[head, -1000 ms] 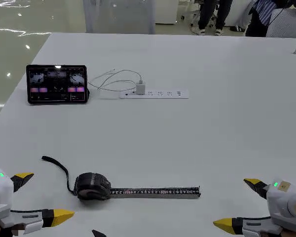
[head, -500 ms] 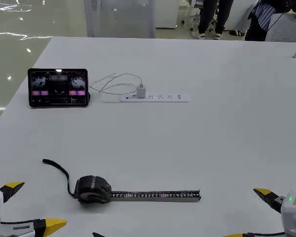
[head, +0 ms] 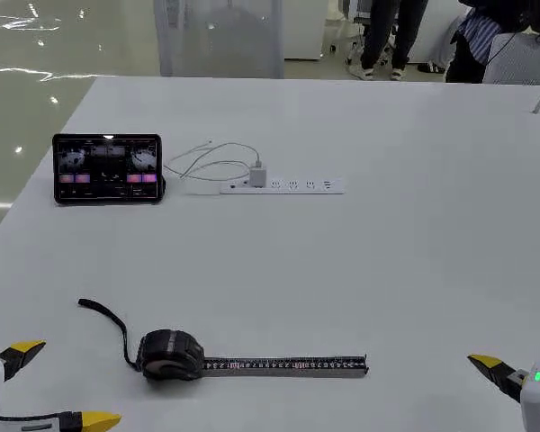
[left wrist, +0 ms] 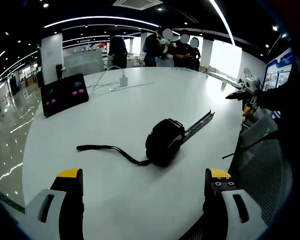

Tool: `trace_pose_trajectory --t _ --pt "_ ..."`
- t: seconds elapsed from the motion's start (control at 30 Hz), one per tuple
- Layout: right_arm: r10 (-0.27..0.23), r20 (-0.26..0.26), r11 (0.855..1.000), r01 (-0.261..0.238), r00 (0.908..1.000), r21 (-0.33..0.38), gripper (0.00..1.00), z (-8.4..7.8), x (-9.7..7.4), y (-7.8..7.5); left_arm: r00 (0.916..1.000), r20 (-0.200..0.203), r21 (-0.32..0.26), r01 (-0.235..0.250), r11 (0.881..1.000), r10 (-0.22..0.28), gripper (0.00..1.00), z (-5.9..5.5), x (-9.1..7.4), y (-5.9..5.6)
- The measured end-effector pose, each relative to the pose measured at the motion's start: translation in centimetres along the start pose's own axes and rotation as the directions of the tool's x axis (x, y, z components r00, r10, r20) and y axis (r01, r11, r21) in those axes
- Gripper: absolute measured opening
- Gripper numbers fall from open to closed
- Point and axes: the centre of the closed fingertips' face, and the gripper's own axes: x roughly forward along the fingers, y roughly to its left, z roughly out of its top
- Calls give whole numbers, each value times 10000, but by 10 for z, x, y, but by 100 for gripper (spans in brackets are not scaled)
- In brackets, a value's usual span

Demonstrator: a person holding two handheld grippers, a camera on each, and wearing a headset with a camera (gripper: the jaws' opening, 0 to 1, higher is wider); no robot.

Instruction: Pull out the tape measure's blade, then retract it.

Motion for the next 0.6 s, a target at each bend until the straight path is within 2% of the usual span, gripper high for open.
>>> trace_pose_trajectory --t 0.17,0.27,0.37,0.43,0.5,0.6 --pt "147 44 9999 -146 9999 -92 99 1 1 3 10000 14 -44 -9 10000 9 99 -1 -1 0" --pt "365 -175 9993 -364 9992 25 99 -3 3 6 10000 -13 -36 -23 10000 22 99 -1 -1 0" --pt "347 -249 9994 -348 9991 -12 99 -4 3 7 10000 -53 -22 -12 10000 12 99 -2 1 0" --pt "399 -287 9992 -399 9988 14 99 -4 4 7 9996 -208 -135 175 9998 -177 99 -4 3 -3" --pt "371 -316 9993 -374 9988 -70 99 -4 4 6 9993 -369 0 71 10000 -70 99 -5 5 -2" --pt "362 -298 9993 -363 9989 -30 99 -2 4 4 9994 -344 -168 49 9998 -55 99 -2 6 -2"
